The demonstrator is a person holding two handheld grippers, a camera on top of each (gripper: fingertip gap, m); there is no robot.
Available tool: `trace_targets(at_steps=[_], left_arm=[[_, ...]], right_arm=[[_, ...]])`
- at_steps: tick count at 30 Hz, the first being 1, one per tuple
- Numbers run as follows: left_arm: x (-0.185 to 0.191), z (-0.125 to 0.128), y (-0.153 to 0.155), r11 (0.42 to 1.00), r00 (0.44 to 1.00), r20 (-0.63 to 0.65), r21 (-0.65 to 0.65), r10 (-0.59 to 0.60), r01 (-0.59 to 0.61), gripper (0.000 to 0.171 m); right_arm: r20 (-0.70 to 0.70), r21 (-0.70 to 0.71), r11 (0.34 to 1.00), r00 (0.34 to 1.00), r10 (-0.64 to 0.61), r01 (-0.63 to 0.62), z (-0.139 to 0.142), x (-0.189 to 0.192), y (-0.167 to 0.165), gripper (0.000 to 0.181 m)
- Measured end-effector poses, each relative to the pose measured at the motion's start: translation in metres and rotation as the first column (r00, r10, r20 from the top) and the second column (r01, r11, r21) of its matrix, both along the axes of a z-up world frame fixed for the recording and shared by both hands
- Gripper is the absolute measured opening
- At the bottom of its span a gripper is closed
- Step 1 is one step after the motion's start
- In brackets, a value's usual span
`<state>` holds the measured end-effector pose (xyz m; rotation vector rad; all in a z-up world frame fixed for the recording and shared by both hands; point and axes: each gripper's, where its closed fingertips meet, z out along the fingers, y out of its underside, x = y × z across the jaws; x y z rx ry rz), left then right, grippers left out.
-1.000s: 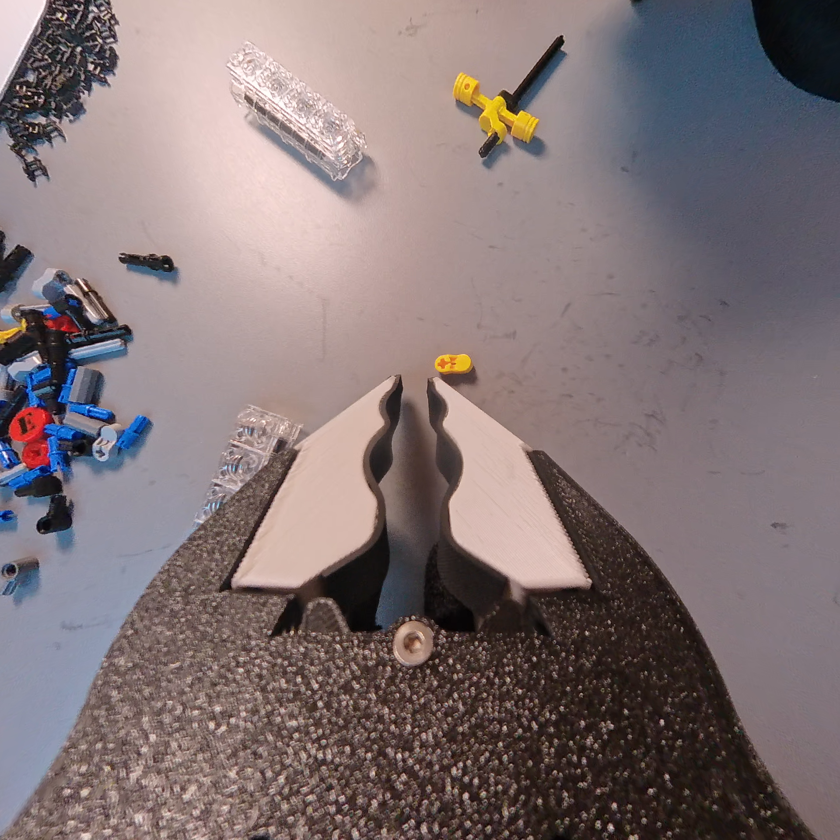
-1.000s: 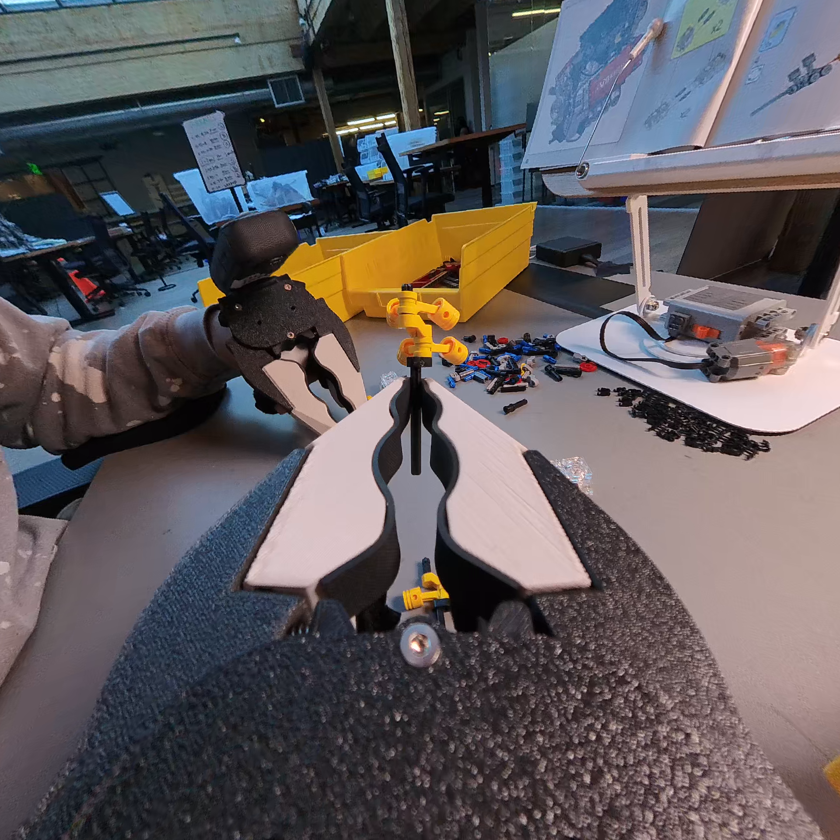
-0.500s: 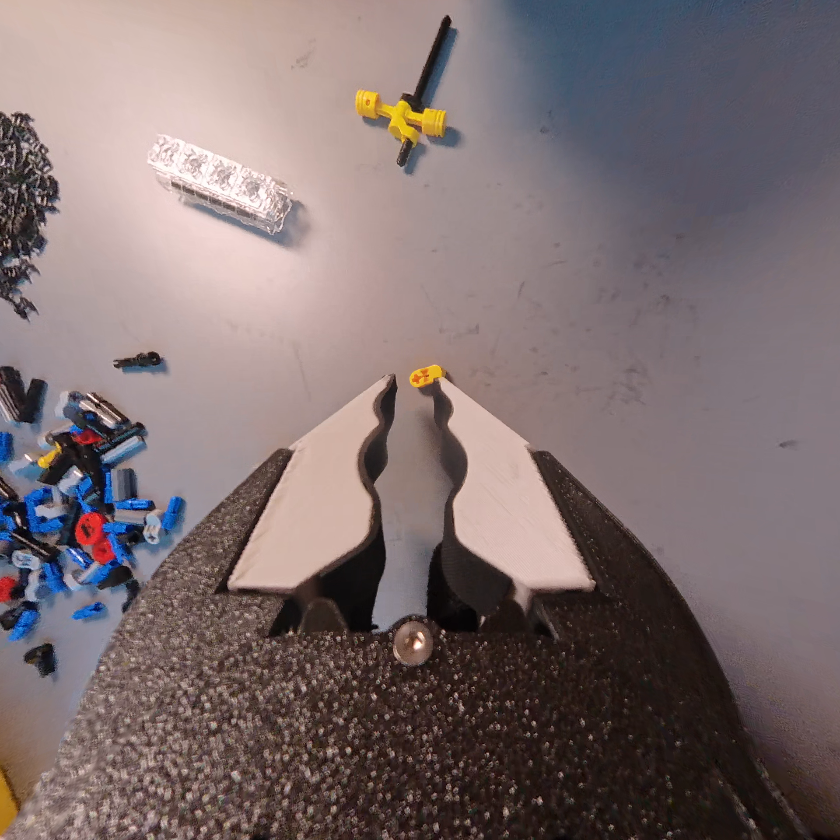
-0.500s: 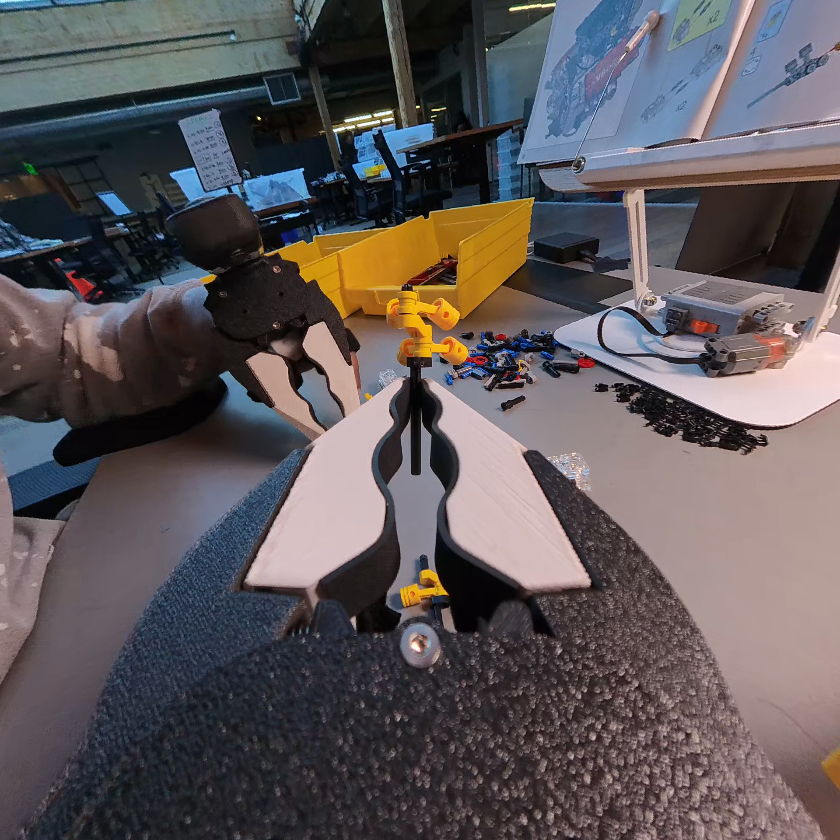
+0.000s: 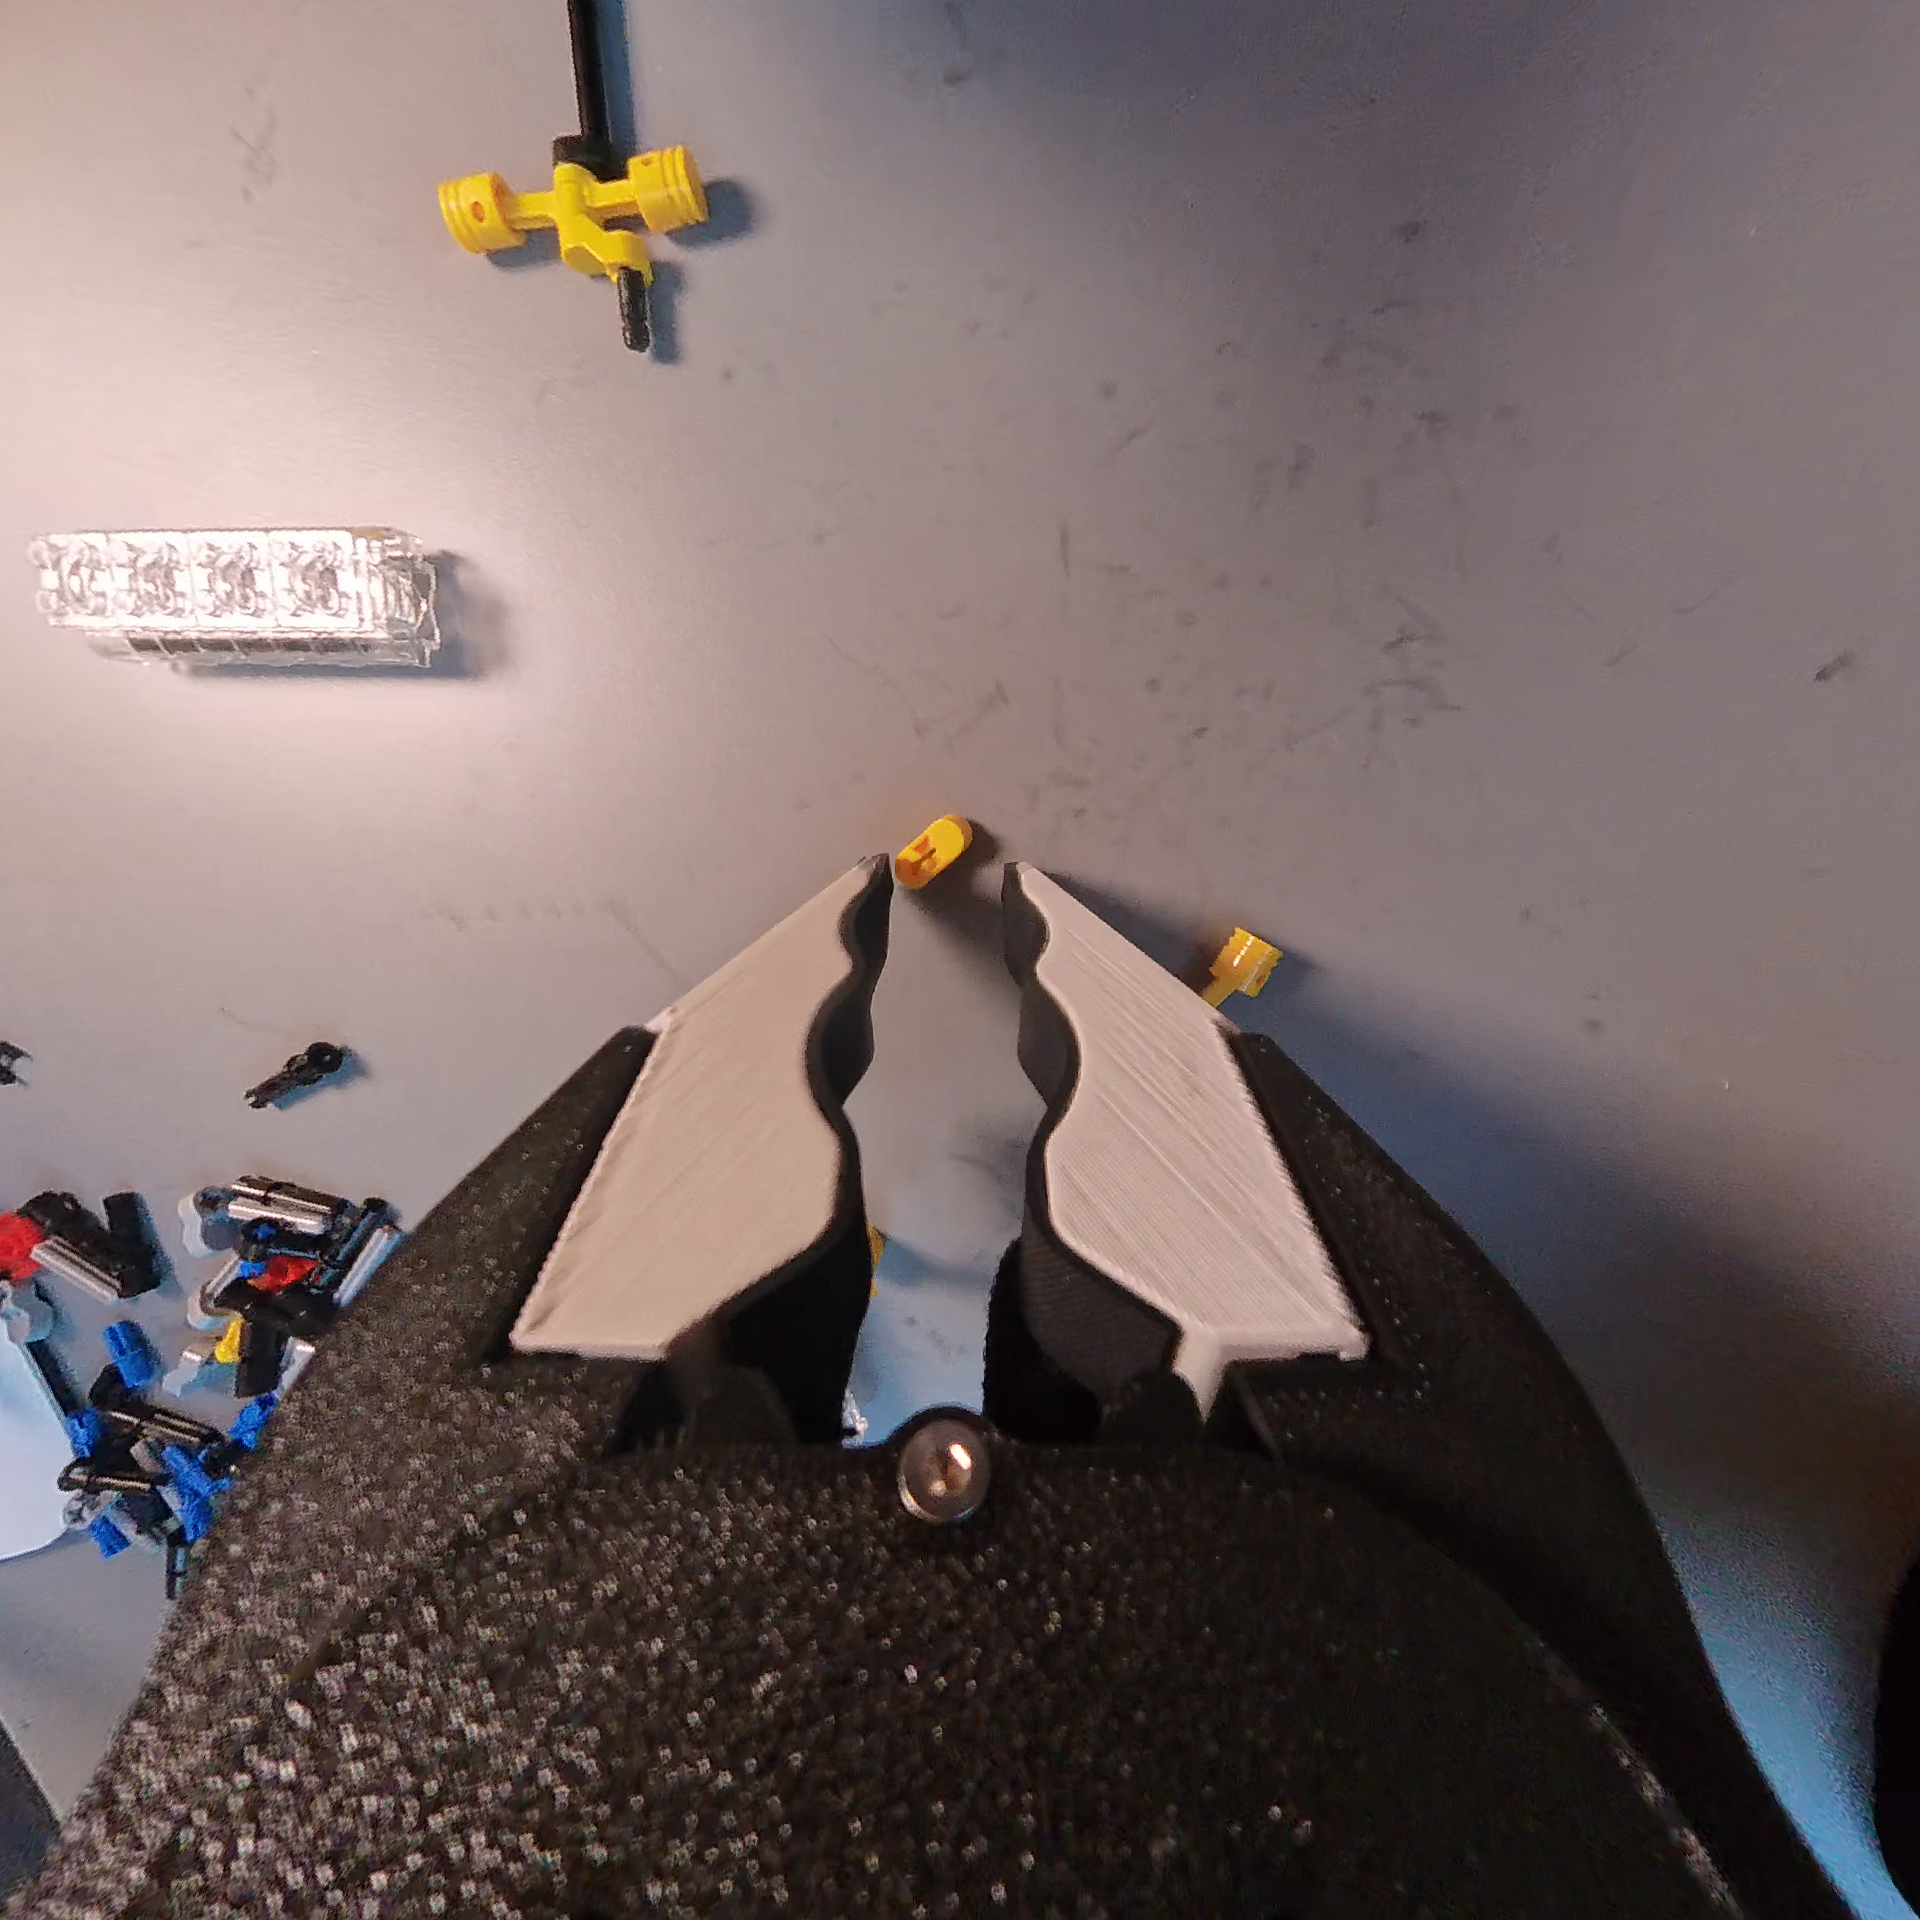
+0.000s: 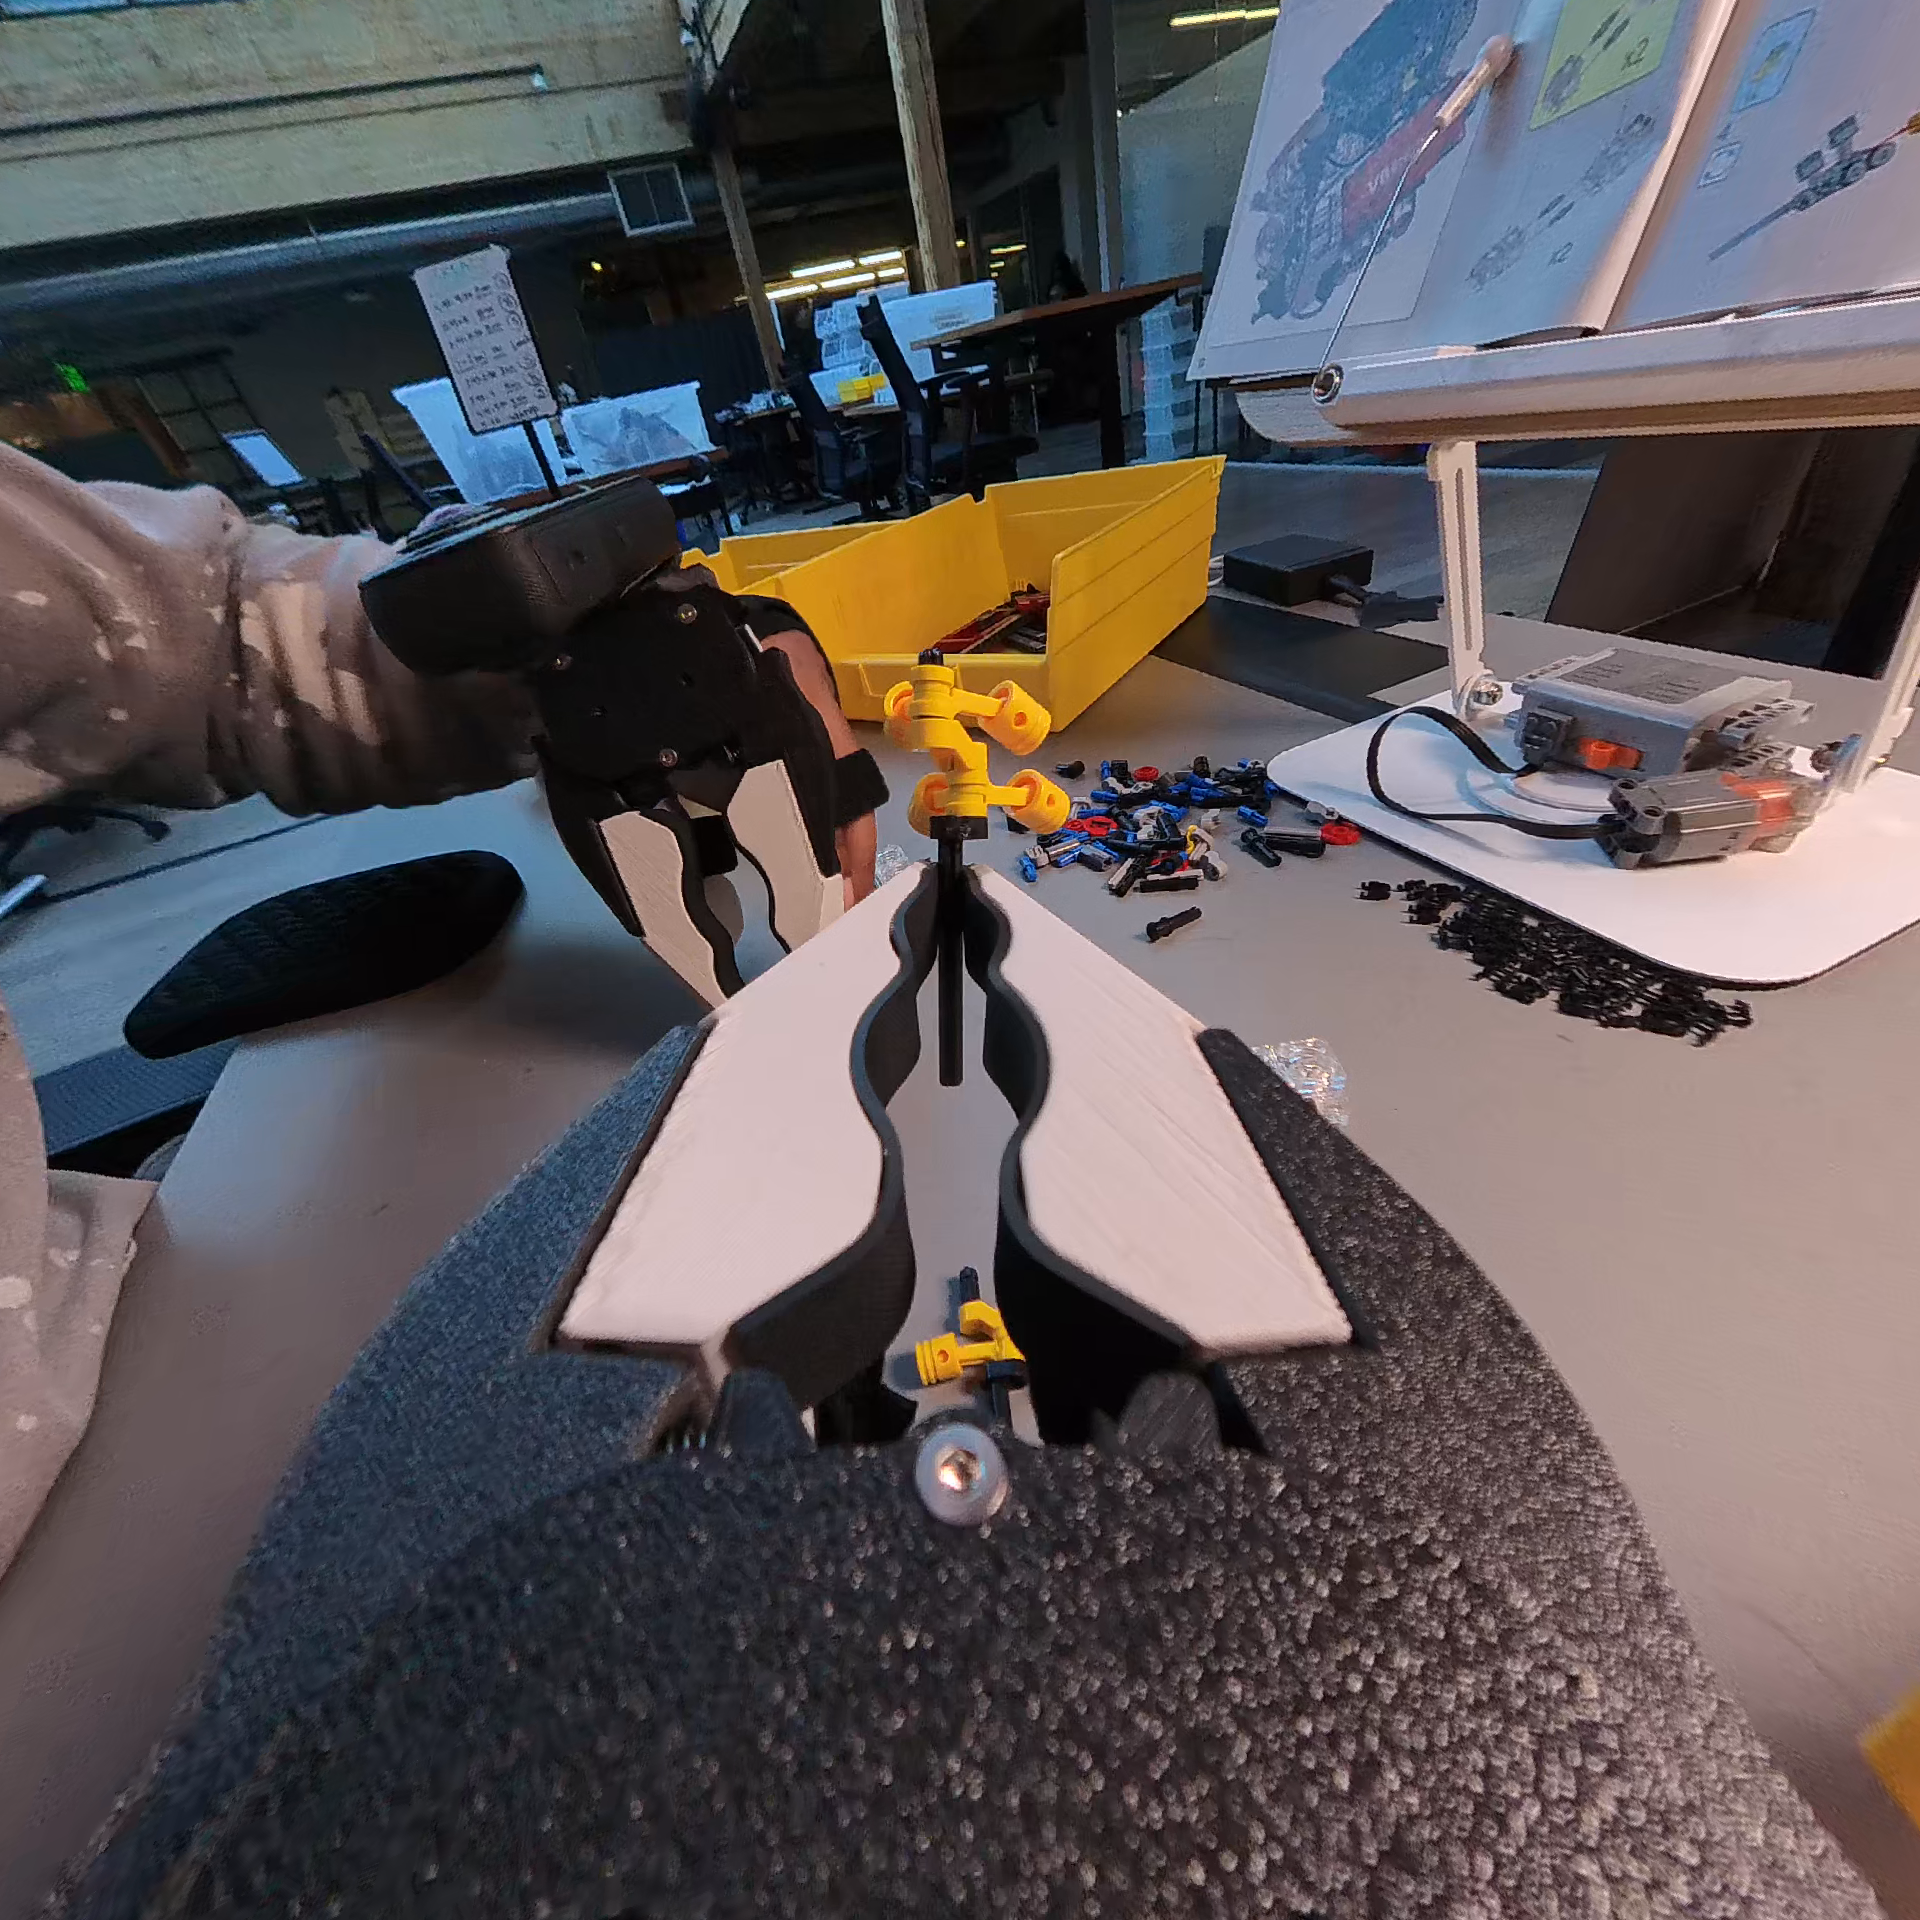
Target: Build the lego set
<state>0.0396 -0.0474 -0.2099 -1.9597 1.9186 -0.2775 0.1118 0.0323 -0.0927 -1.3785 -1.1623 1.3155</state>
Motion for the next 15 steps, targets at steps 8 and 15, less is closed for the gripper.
trace_targets(at_steps=[8, 15], left_arm=[[-0.005, 0.003, 0.002, 0.999, 0.999, 0.002, 0.008, -0.052, 0.052, 0.019], [0.0, 0.006, 0.005, 0.988, 0.989, -0.012, 0.028, -0.149, 0.15, 0.011]], right_arm=[[0.005, 0.007, 0.999, 0.999, 0.043, -0.043, 0.0, -0.002, -0.009, 0.003], [0.034, 0.0, 0.997, 0.996, 0.083, -0.083, -0.006, -0.005, -0.016, 0.003]])
